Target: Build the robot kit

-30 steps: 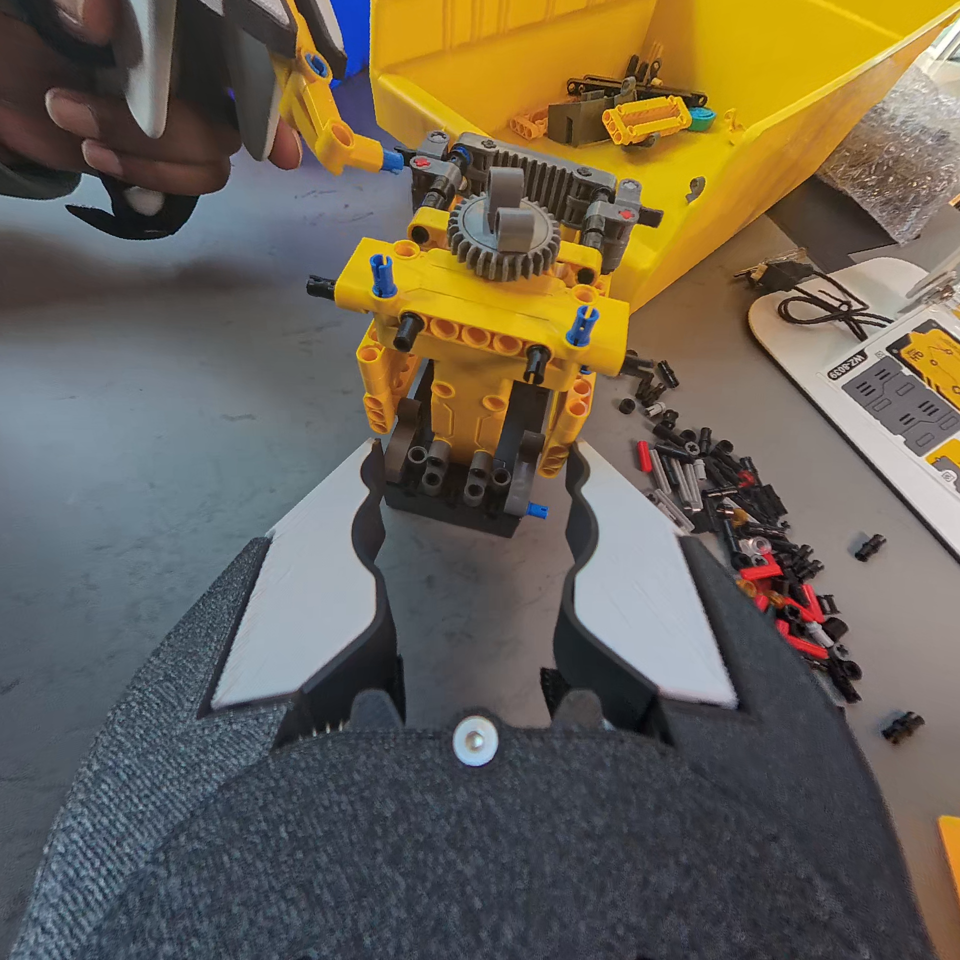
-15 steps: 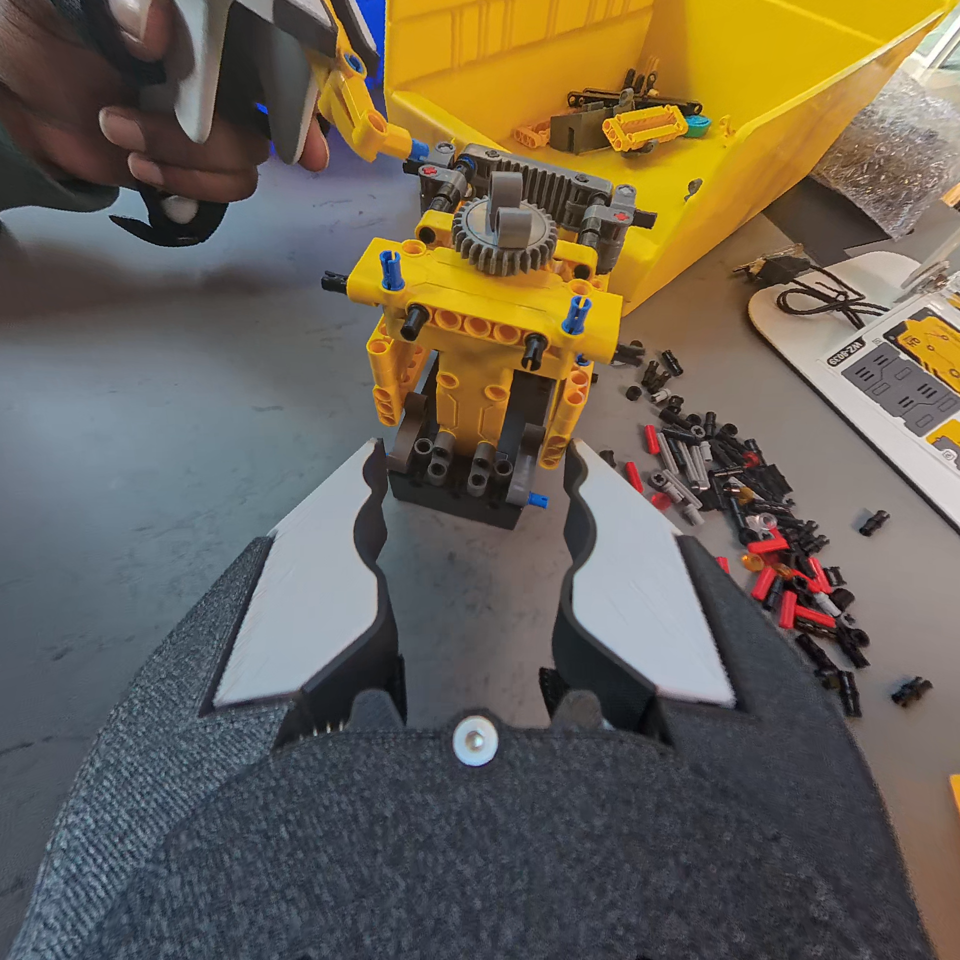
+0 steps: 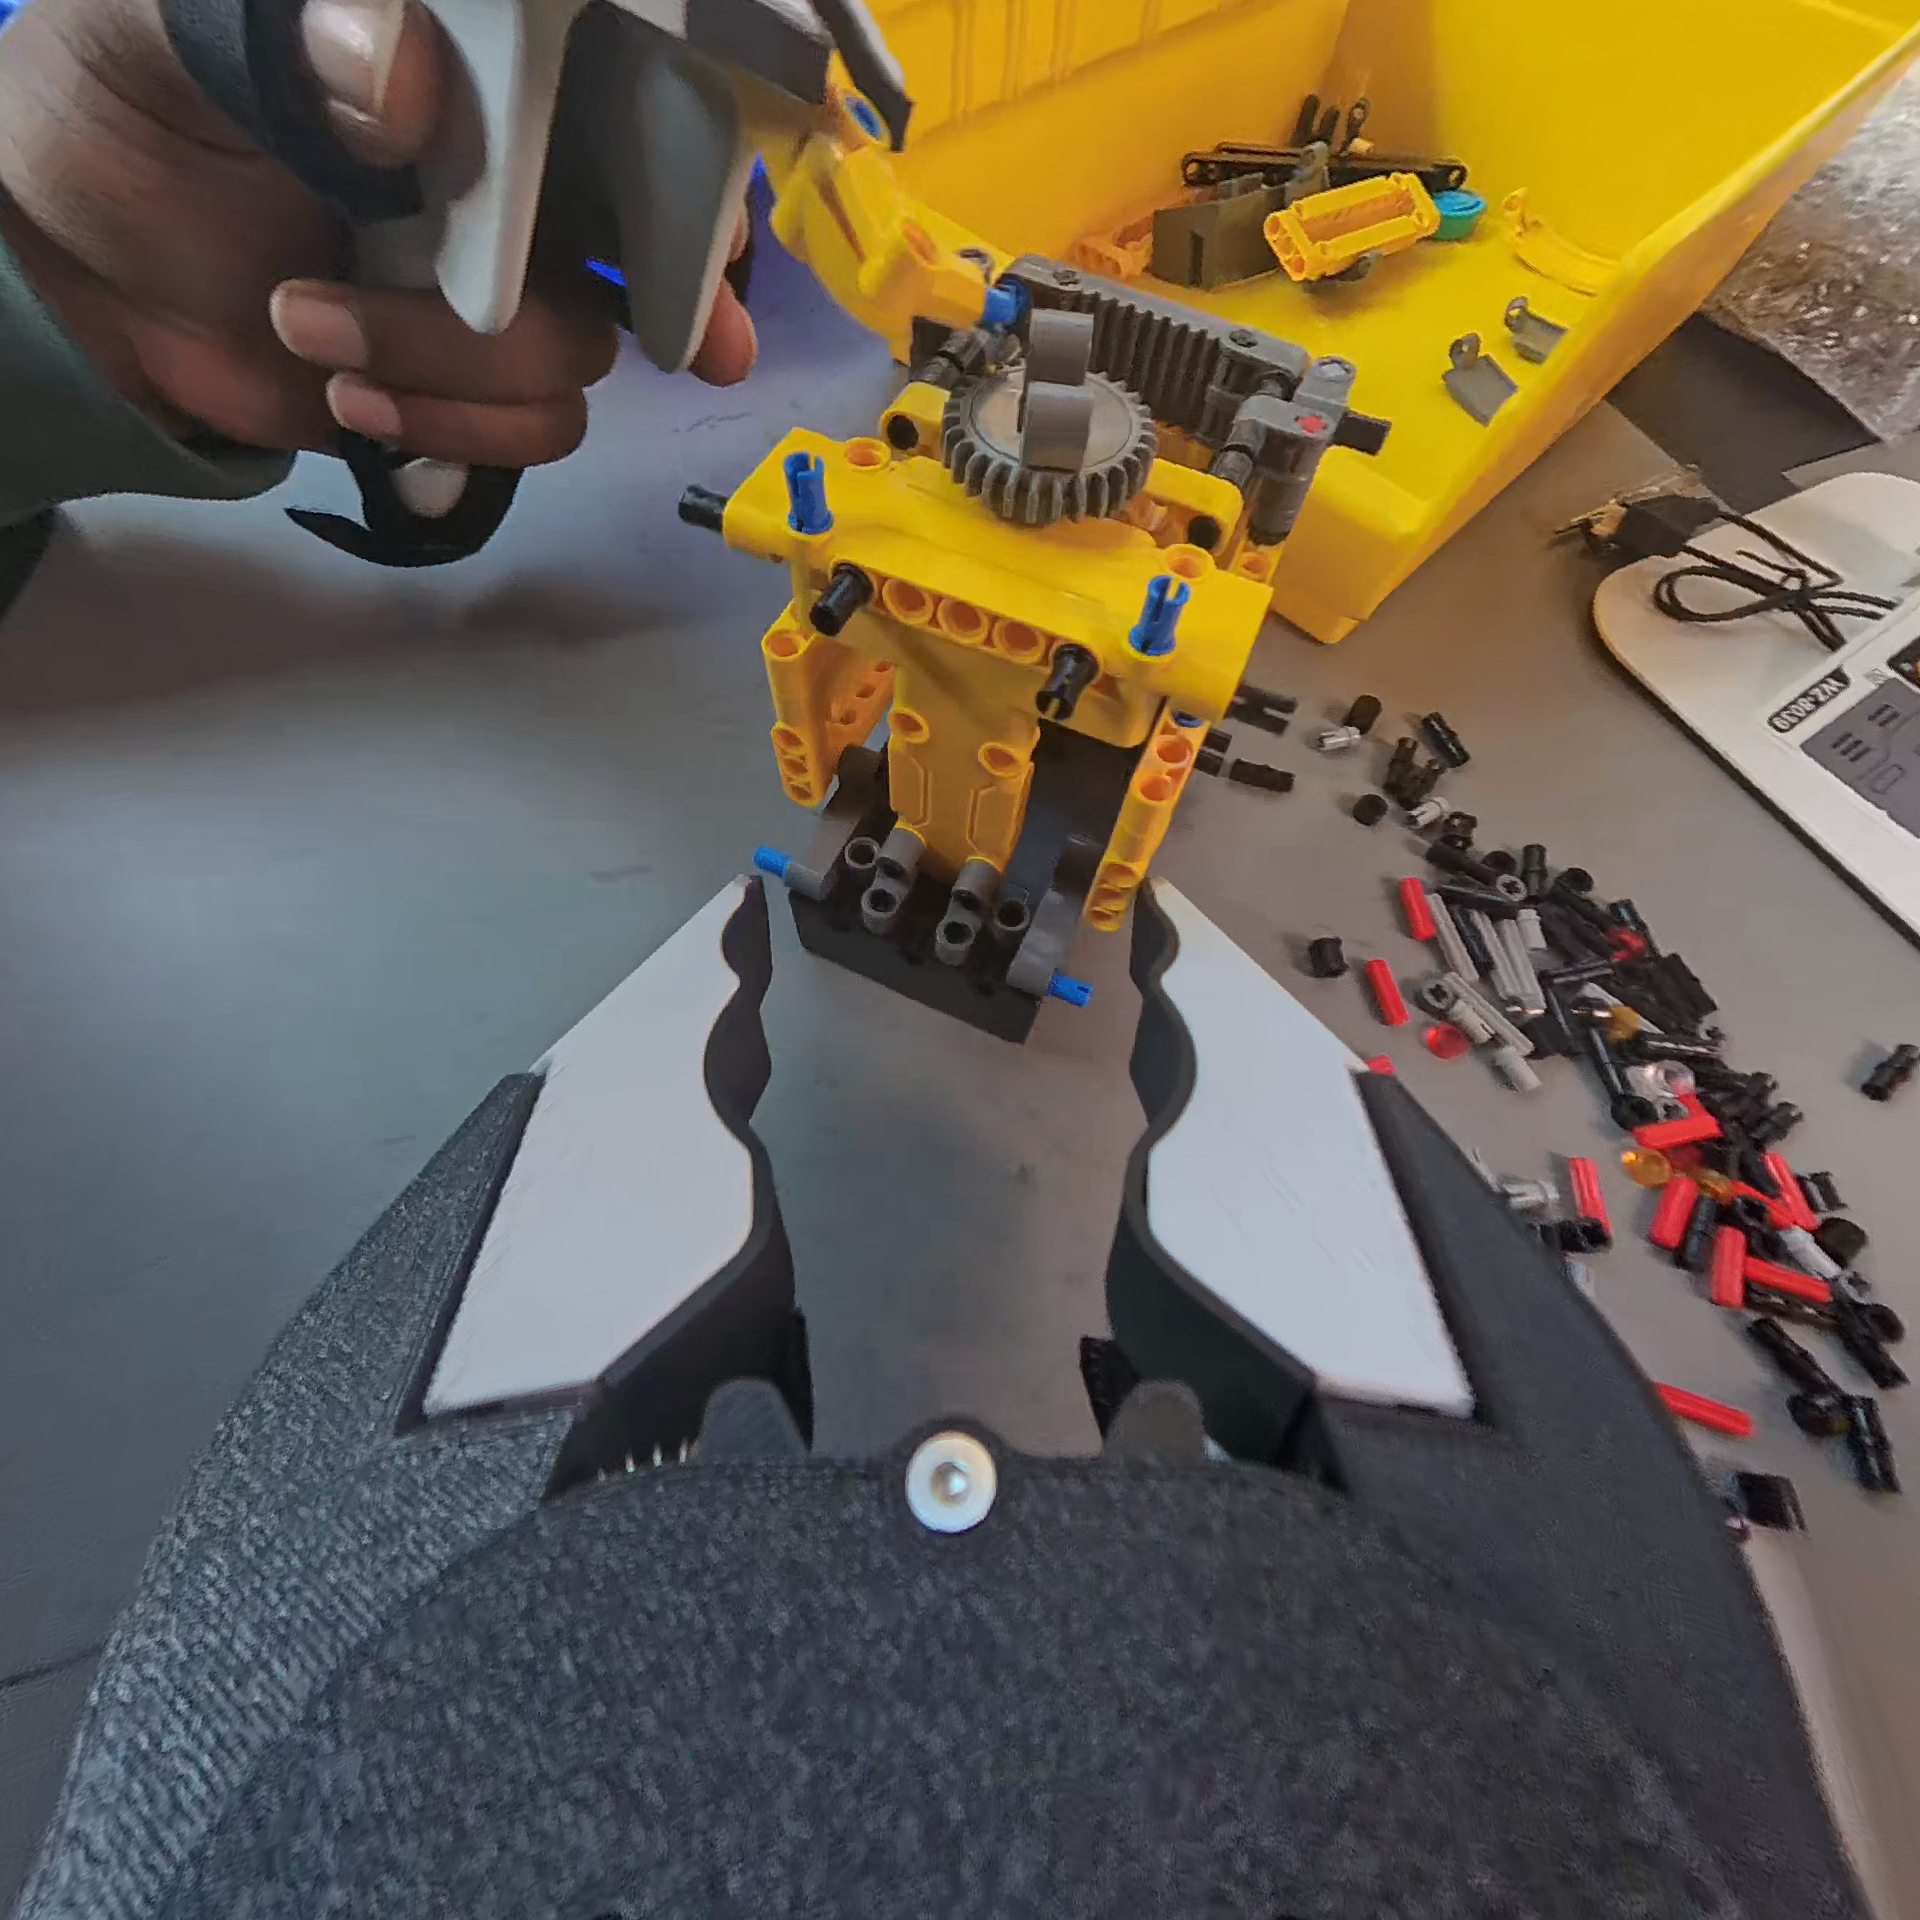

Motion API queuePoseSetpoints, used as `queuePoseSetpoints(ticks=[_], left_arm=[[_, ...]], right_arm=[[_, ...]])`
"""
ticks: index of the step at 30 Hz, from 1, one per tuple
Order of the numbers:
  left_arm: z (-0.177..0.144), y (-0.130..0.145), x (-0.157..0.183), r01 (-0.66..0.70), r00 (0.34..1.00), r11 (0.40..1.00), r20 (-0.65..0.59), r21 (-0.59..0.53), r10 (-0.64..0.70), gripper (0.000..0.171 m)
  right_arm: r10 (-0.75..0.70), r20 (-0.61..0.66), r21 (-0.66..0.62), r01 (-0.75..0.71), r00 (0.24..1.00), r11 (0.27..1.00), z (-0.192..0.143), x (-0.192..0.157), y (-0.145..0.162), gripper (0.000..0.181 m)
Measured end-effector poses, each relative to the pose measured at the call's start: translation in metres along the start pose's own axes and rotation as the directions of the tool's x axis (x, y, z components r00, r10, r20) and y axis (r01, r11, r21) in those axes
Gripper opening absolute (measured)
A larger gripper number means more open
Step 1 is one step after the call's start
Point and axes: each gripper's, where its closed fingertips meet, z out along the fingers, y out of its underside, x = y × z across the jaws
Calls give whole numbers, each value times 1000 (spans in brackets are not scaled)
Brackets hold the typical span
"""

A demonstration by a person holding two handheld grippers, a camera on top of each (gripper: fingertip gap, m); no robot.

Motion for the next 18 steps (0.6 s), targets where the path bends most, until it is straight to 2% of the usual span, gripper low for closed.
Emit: queuePoseSetpoints(ticks=[2,9,11,15,18], left_arm=[[-1,-3,1,18,1000,1000,-10,21,-18,6],[-8,-20,8,45,998,992,-48,116,-40,6],[-10,-25,12,52,997,988,-71,145,-42,6],[-12,-34,28,85,986,977,-160,195,-54,6],[-6,-31,44,93,973,978,-226,189,-49,6]], right_arm=[[-10,9,23,10,1000,1000,-3,-1,-3,58],[-85,-26,132,87,996,987,-17,8,-18,55],[-94,14,191,89,996,977,-25,2,-27,54],[-69,35,317,54,997,947,-46,5,-45,61],[-51,77,404,16,996,914,-63,-2,-64,63]])
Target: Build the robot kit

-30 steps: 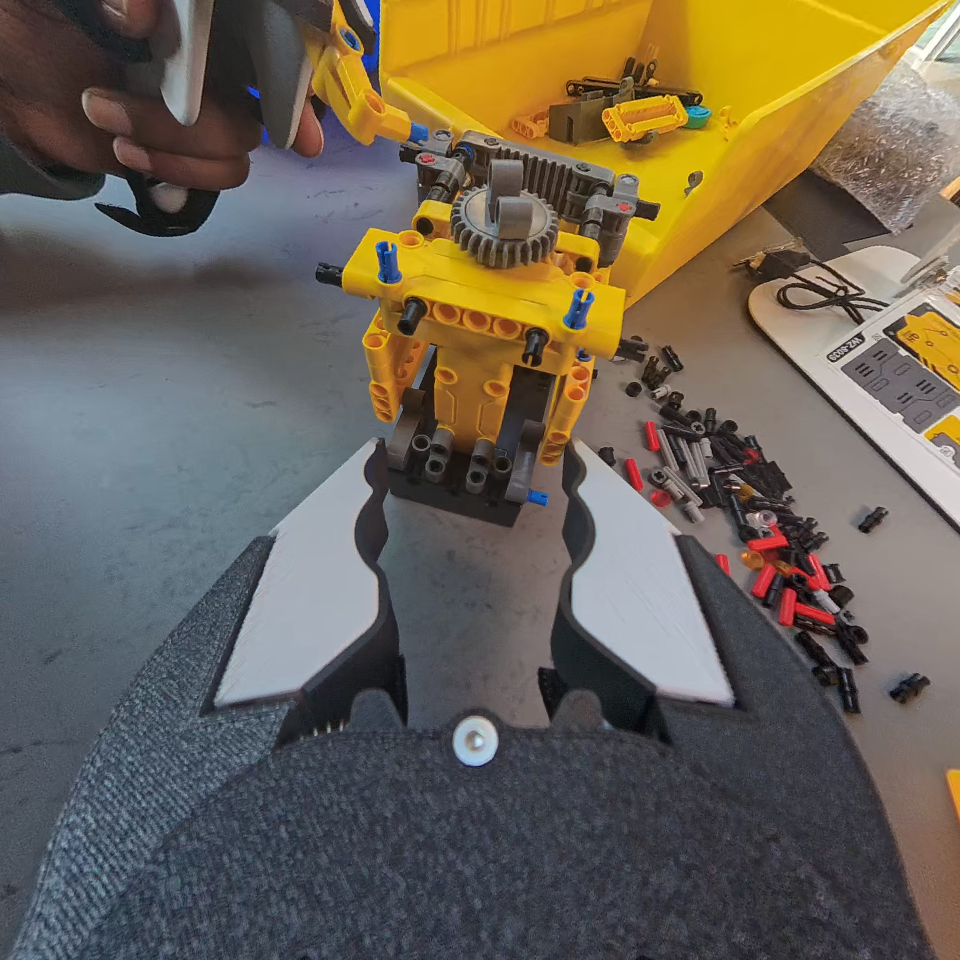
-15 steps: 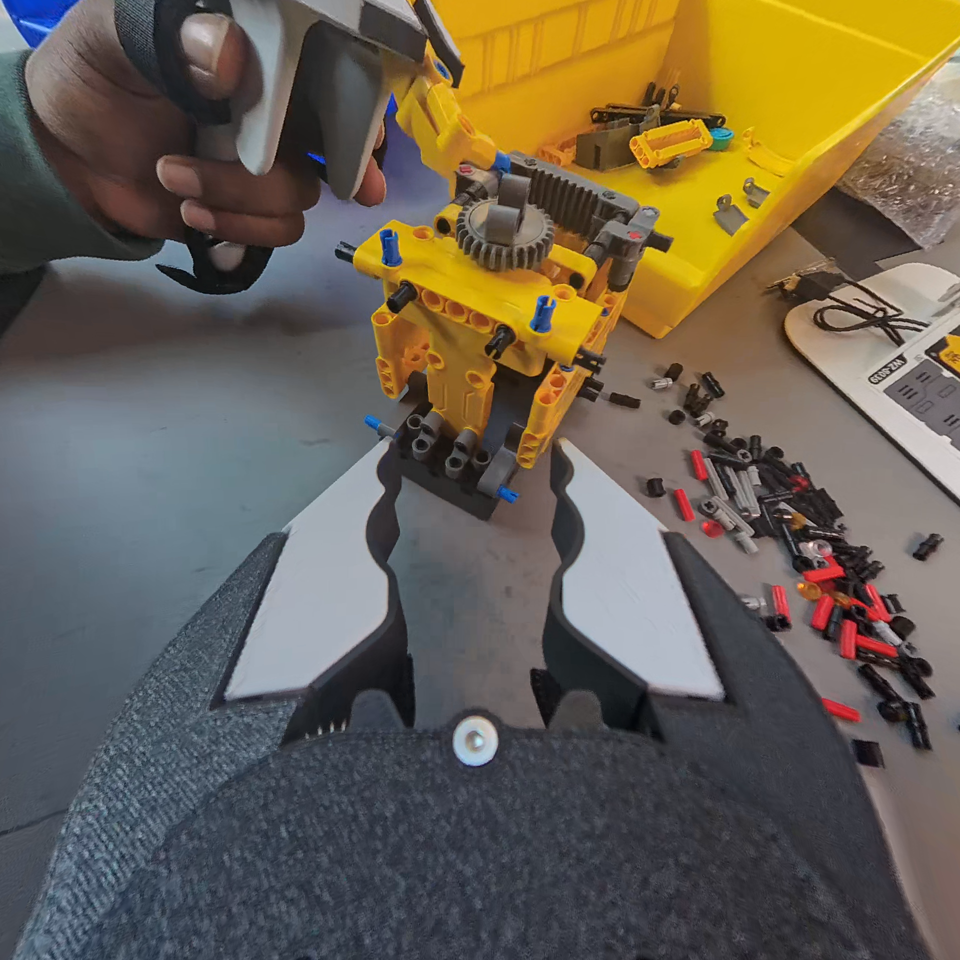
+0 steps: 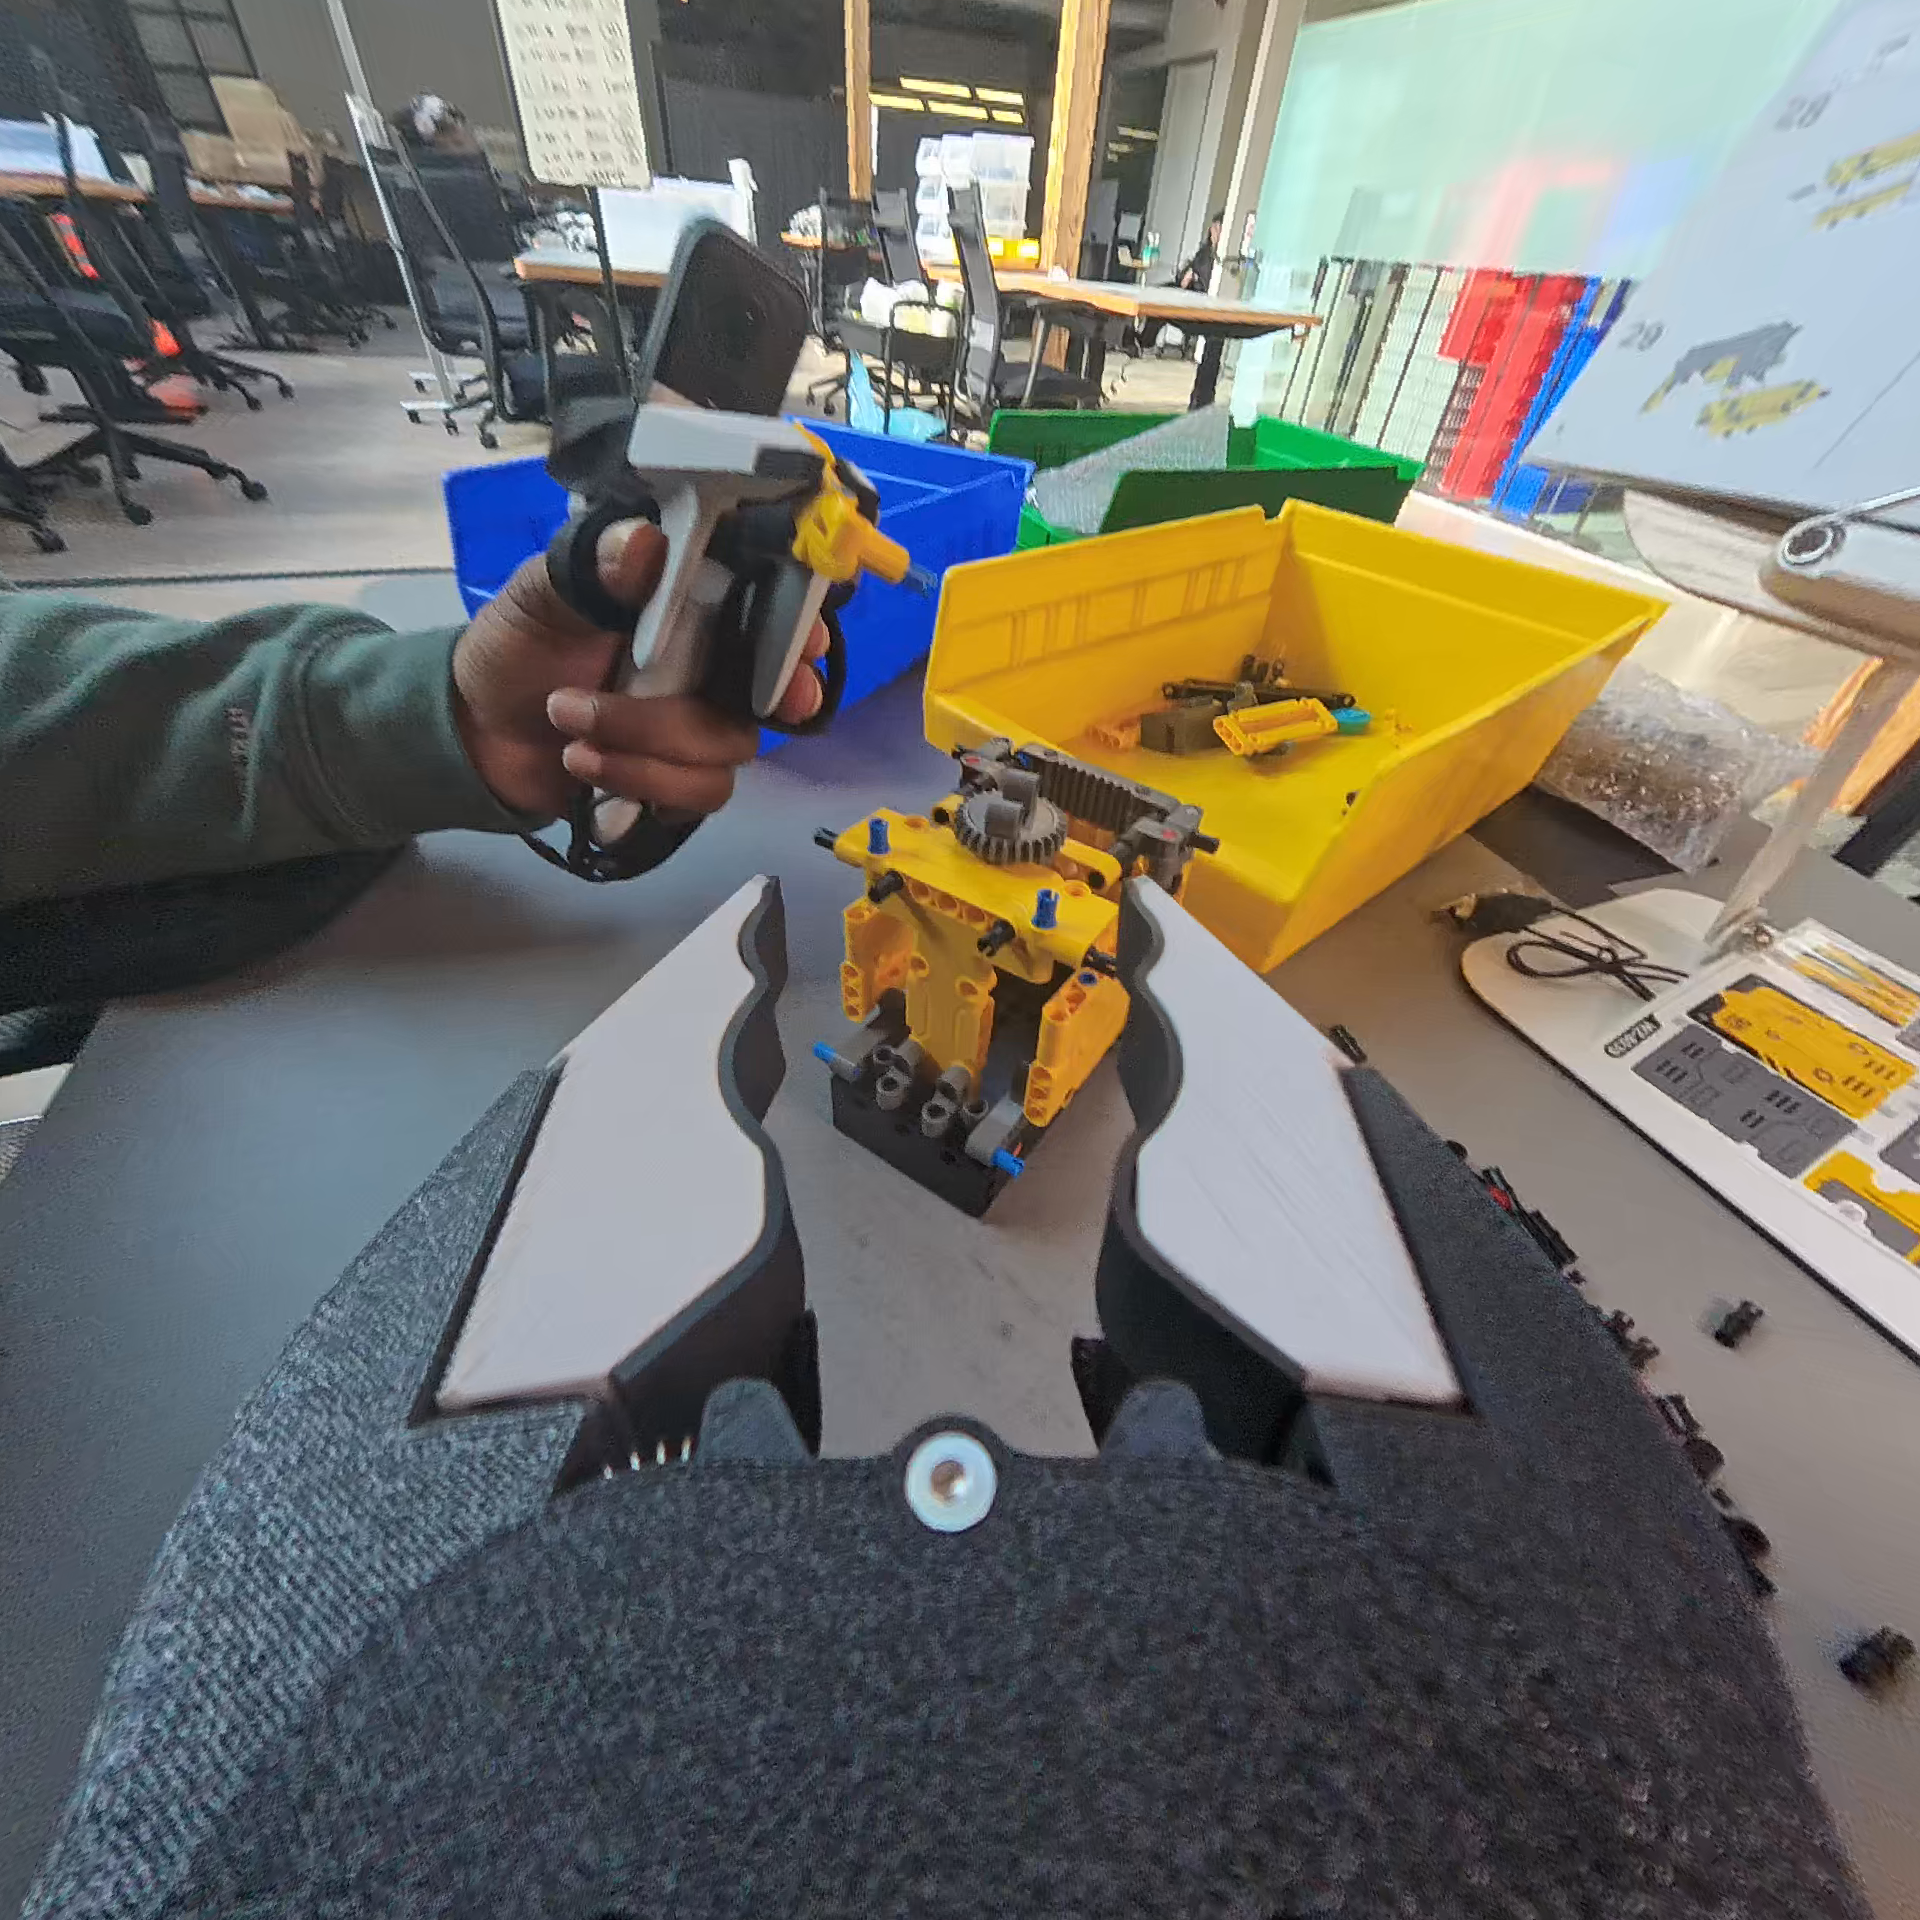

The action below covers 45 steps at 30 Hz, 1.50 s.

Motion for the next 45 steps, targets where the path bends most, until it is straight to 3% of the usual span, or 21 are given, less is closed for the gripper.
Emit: queuePoseSetpoints(ticks=[6,16,19,21,24,31,35,38,42,45], left_arm=[[24,36,17,10,997,994,-78,-107,-19,6],[35,56,21,43,994,987,-97,-157,-58,6],[34,55,19,68,992,987,-99,-146,-83,6],[34,52,19,94,989,987,-105,-130,-108,6],[32,48,18,125,984,987,-112,-104,-136,6],[35,57,21,215,961,965,-146,-150,-237,6],[35,66,21,262,944,942,-145,-210,-295,6],[31,63,27,175,964,953,-154,-248,-218,10],[20,48,17,-60,998,960,-48,-273,49,15],[16,64,6,-284,948,855,9,-433,320,20]], right_arm=[[-110,76,124,100,991,987,-7,-36,-32,40],[-81,113,153,63,990,986,-13,-37,-32,0],[-84,121,169,63,989,984,-16,-35,-31,3],[-78,138,161,56,987,985,-17,-35,-29,20],[-90,170,145,66,981,987,-16,-39,-24,29],[-237,95,128,225,967,966,-11,-43,-21,14],[-275,156,93,263,949,960,-14,-49,-14,11],[-235,260,44,231,937,972,-22,-54,-8,11],[-125,315,-83,158,941,984,-29,-43,7,10],[-66,333,-131,116,940,985,-26,-41,18,10]])
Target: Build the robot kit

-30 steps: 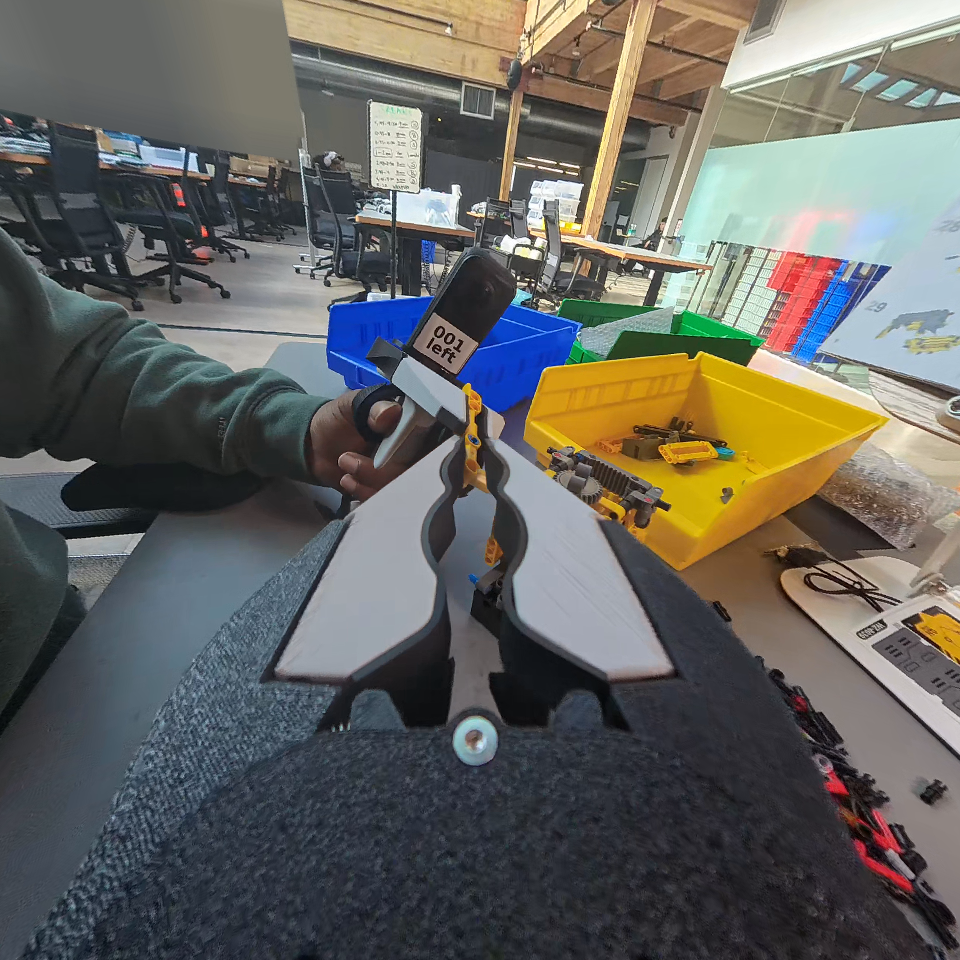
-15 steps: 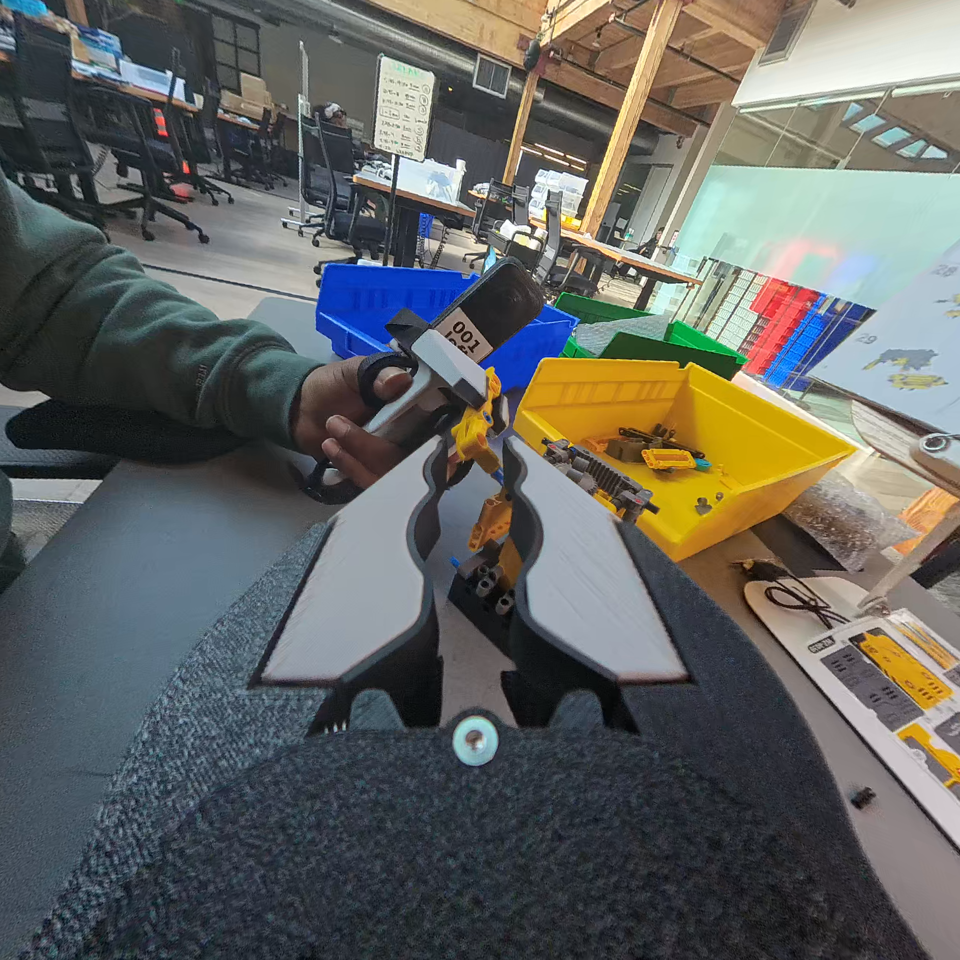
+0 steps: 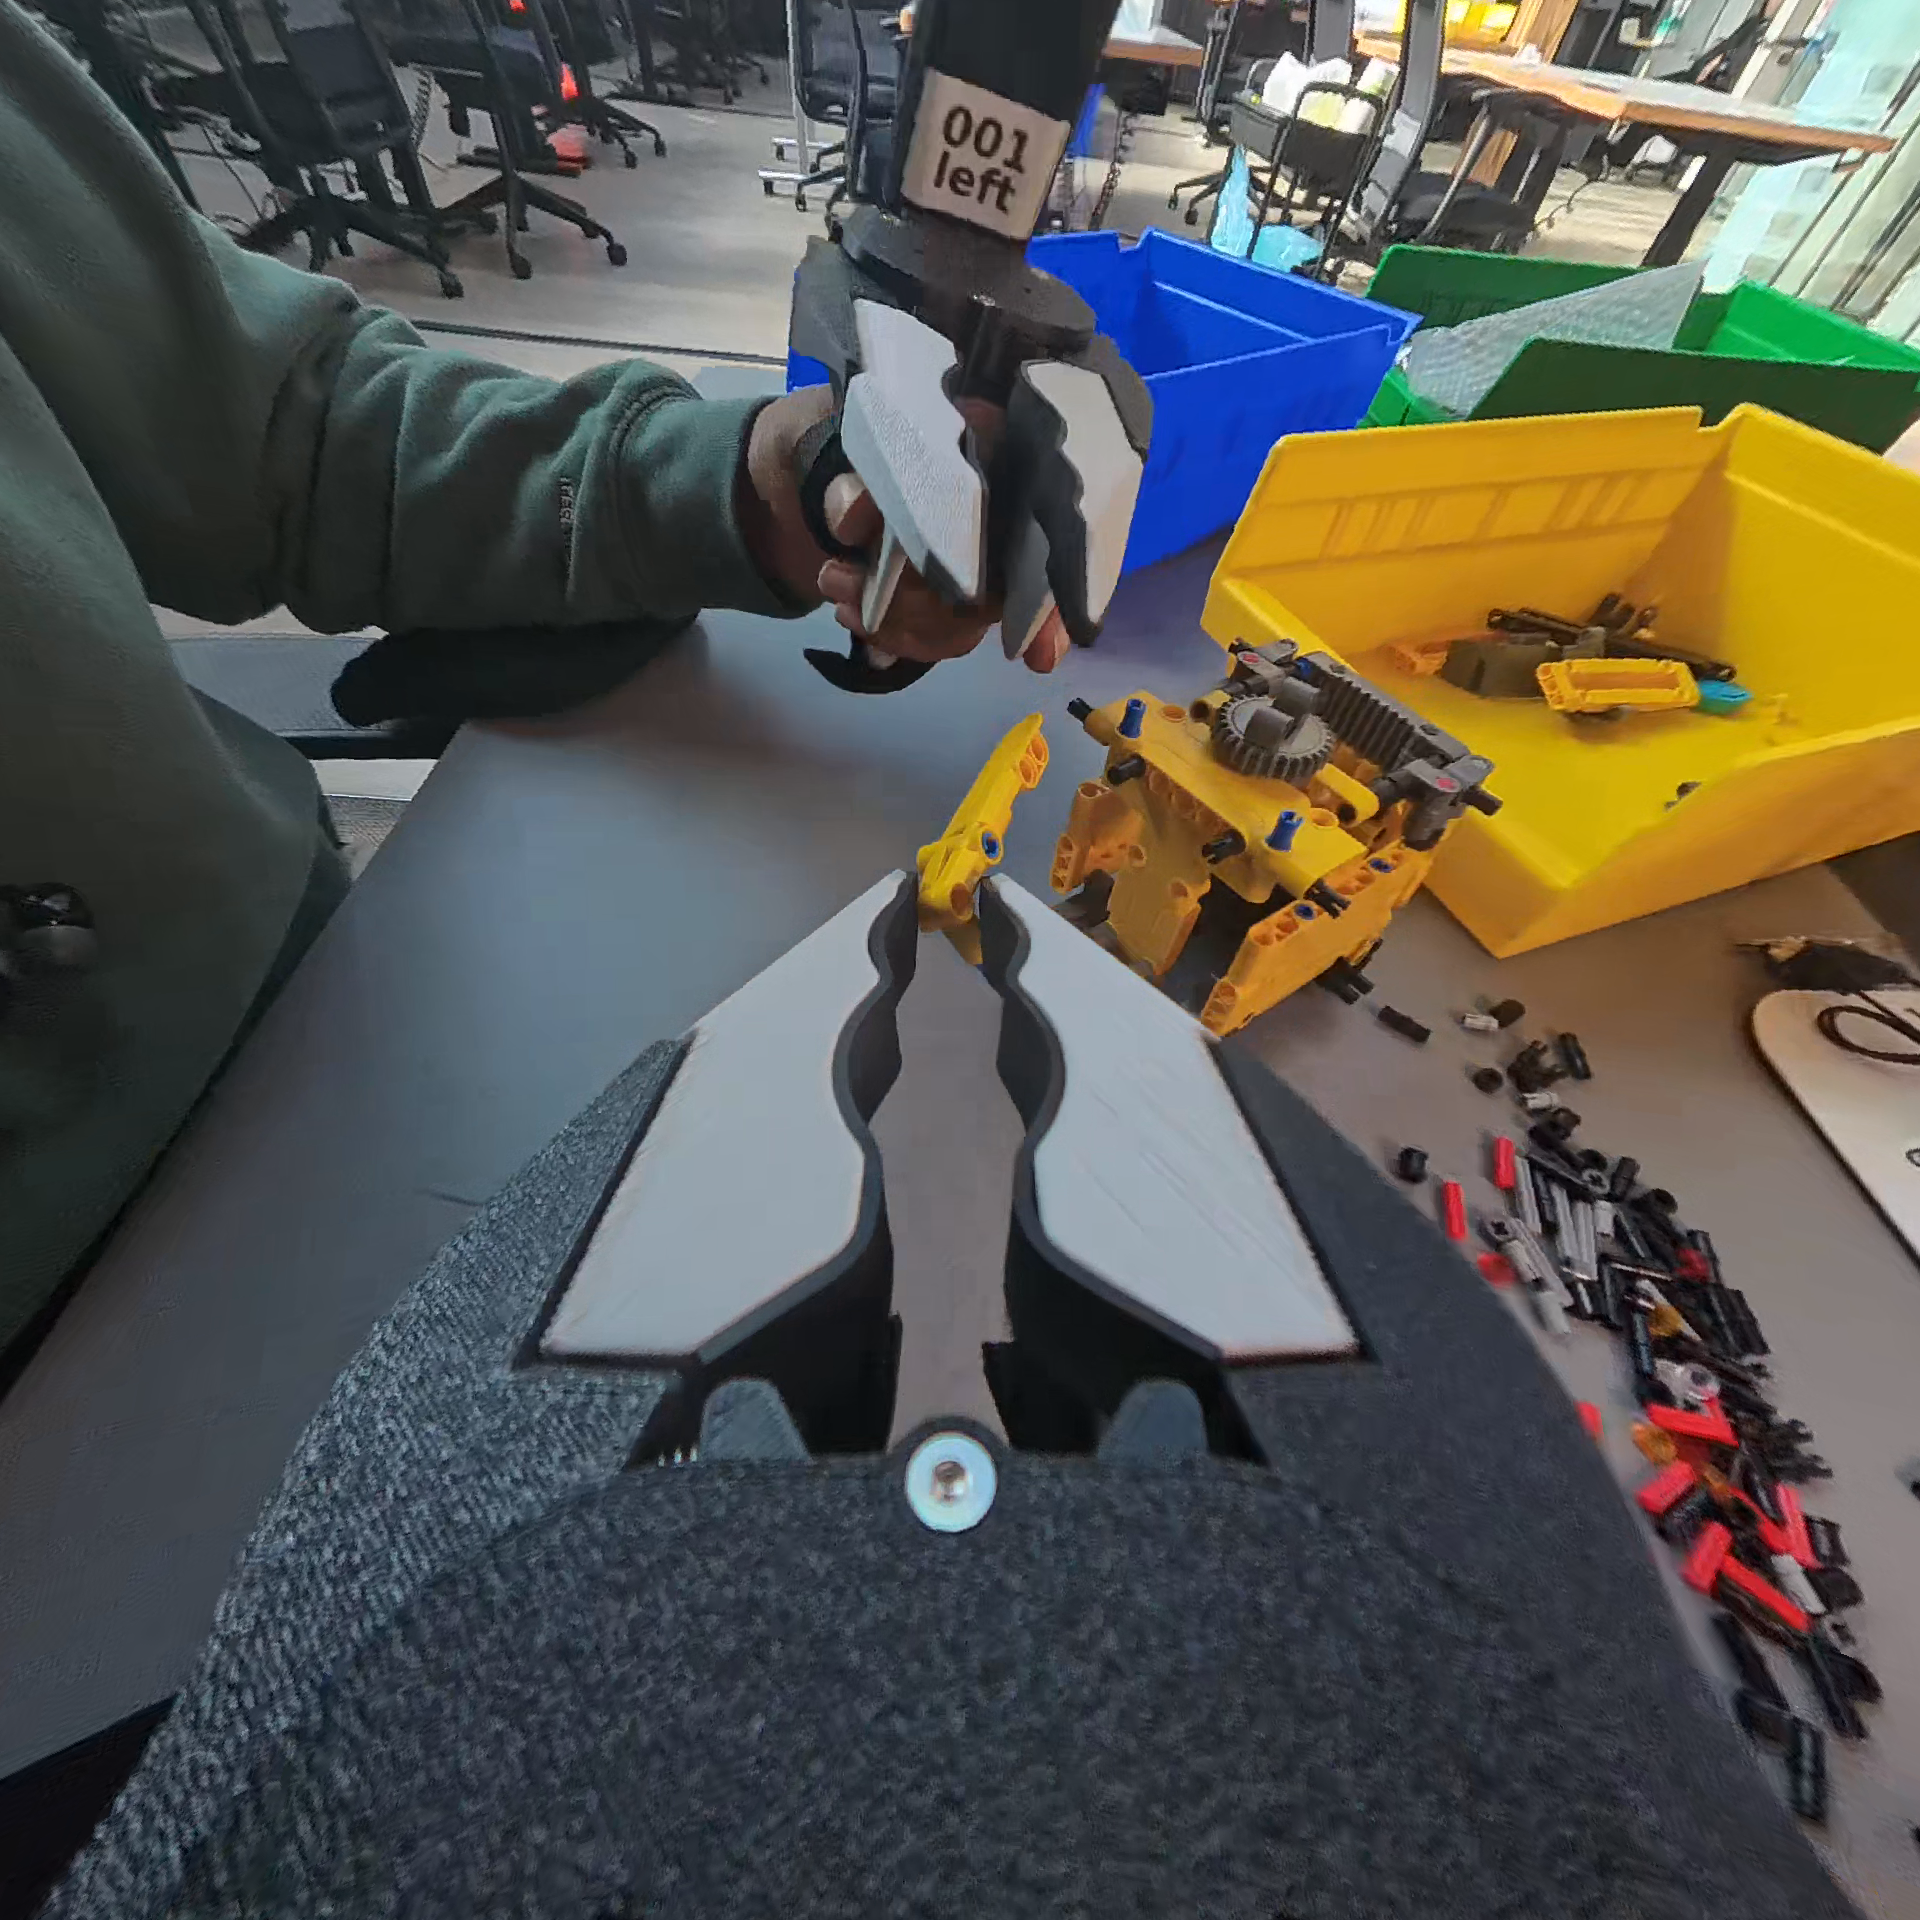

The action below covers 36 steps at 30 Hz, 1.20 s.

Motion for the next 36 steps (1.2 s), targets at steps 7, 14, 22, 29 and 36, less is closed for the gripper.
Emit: queuePoseSetpoints(ticks=[7,14,22,29,36], left_arm=[[25,59,8,-401,896,839,34,-367,443,17],[39,67,17,-310,944,887,0,-343,329,13],[37,44,19,-161,987,968,-7,-191,162,13],[-8,-18,-13,-112,983,992,155,61,101,13],[-4,-8,-15,-85,985,996,150,30,80,13]], right_arm=[[72,114,-60,-65,991,996,8,-17,11,10],[123,104,56,-129,987,990,6,-10,-8,9],[143,120,268,-171,982,948,-10,-4,-38,43],[57,-137,-173,-81,989,982,15,39,53,47],[-97,-164,-350,34,982,936,50,39,70,36]])
